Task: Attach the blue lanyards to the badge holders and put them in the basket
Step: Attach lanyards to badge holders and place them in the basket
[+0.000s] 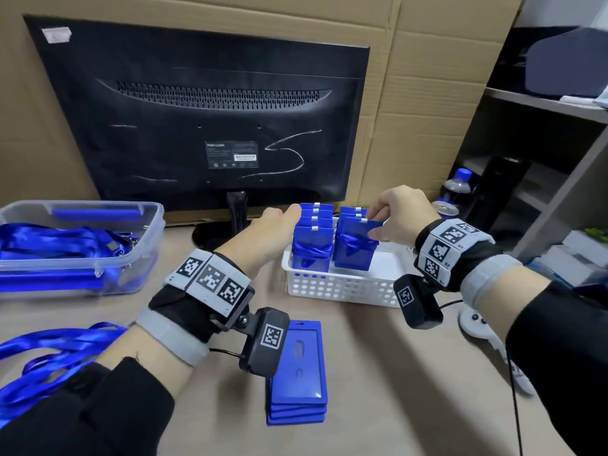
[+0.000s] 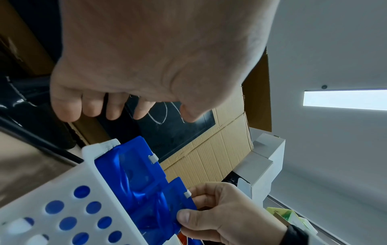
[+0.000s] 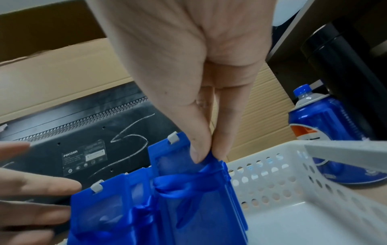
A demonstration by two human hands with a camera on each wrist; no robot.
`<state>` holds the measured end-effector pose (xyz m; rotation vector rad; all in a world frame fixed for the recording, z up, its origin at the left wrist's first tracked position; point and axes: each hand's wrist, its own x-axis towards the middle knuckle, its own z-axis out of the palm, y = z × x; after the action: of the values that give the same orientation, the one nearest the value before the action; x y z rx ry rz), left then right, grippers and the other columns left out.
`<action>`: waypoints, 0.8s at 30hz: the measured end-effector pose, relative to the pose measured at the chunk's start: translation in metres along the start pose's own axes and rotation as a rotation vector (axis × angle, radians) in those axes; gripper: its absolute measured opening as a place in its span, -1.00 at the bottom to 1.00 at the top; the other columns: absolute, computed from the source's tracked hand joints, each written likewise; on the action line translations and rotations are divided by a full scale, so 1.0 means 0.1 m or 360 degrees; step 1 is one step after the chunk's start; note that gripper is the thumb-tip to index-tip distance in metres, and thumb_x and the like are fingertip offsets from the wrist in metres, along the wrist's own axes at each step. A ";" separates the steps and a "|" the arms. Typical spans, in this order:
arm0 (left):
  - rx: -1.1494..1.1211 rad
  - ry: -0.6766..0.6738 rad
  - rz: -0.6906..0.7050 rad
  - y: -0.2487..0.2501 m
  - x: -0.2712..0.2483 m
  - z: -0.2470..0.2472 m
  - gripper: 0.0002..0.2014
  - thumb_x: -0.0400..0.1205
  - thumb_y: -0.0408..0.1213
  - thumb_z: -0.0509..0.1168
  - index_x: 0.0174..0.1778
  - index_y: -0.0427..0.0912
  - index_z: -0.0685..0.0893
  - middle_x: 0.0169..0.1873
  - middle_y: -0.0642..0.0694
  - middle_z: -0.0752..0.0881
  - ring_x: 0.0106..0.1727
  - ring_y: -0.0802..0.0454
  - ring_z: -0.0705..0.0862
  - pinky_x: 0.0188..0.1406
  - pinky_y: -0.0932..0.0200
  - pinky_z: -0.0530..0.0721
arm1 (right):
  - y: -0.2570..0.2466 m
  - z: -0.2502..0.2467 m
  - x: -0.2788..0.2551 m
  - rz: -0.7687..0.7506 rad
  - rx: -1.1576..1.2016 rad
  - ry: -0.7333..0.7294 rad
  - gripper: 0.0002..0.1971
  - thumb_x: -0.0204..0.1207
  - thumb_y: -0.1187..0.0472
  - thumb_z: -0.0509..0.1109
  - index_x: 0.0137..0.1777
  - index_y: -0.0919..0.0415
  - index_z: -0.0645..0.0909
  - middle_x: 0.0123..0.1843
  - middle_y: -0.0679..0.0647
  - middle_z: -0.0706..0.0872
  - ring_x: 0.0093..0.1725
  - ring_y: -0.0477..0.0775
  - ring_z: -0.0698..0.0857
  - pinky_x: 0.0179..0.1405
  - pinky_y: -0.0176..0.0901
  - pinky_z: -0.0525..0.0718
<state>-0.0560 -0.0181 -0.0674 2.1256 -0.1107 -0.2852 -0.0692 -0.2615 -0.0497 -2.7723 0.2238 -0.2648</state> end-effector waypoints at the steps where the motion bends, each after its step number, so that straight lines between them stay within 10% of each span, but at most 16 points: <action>1: -0.0014 0.0003 -0.0005 -0.01 0.03 0.01 -0.41 0.85 0.21 -0.06 0.68 -0.07 0.39 0.26 -0.08 0.61 -0.13 0.19 0.53 -0.30 0.18 0.42 | 0.00 0.02 0.02 0.0010 0.0010 -0.0014 -0.80 0.36 0.33 0.71 -0.12 0.07 0.81 -0.17 -0.04 0.86 -0.12 -0.05 0.80 -0.18 -0.14 0.75; 5: -0.0113 -0.0082 0.0033 -0.05 0.18 0.02 -0.39 0.87 0.14 0.00 0.63 -0.29 0.47 0.50 -0.33 0.61 0.36 -0.28 0.66 0.27 -0.07 0.59 | 0.00 0.10 0.09 0.0054 0.0085 -0.0040 -0.78 0.33 0.36 0.71 -0.17 0.05 0.80 -0.23 -0.04 0.86 -0.15 -0.01 0.84 -0.01 0.08 0.89; 10: -0.0175 -0.0120 0.0018 -0.08 0.23 0.05 -0.37 0.87 0.13 0.01 0.64 -0.35 0.45 0.56 -0.39 0.54 0.56 -0.42 0.53 0.45 -0.20 0.54 | 0.01 0.14 0.13 0.0066 0.0093 -0.0058 -0.77 0.32 0.36 0.73 -0.16 0.06 0.80 -0.19 -0.03 0.85 -0.13 0.00 0.83 -0.03 0.06 0.89; 18: -0.0131 -0.0107 -0.0004 -0.09 0.23 0.07 -0.38 0.88 0.12 0.01 0.63 -0.35 0.46 0.54 -0.38 0.56 0.53 -0.40 0.56 0.40 -0.15 0.57 | 0.01 0.13 0.13 0.0072 0.0072 -0.0042 -0.74 0.26 0.32 0.78 -0.19 0.06 0.77 -0.22 -0.07 0.80 -0.11 -0.04 0.79 -0.10 -0.11 0.78; 22: -0.0109 -0.0043 -0.0059 -0.06 0.17 0.08 -0.41 0.88 0.15 -0.03 0.74 -0.12 0.33 0.43 -0.07 0.55 0.13 0.01 0.61 -0.22 0.27 0.52 | 0.02 0.11 0.14 0.0070 0.0079 -0.0030 -0.69 0.25 0.31 0.79 -0.16 0.04 0.73 -0.22 -0.10 0.80 -0.10 -0.07 0.78 -0.16 -0.15 0.69; 24: -0.0091 -0.0056 -0.0029 -0.06 0.17 0.08 -0.42 0.88 0.13 -0.02 0.70 -0.18 0.38 0.50 -0.15 0.56 0.19 -0.08 0.65 -0.09 0.21 0.59 | 0.02 0.09 0.13 0.0084 0.0107 -0.0028 -0.67 0.24 0.30 0.80 -0.15 0.05 0.72 -0.20 -0.08 0.82 -0.10 -0.05 0.80 -0.13 -0.09 0.75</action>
<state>-0.0413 -0.0242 -0.0792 2.0665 -0.1023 -0.3327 -0.0548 -0.2628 -0.0568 -2.6971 0.2779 -0.2298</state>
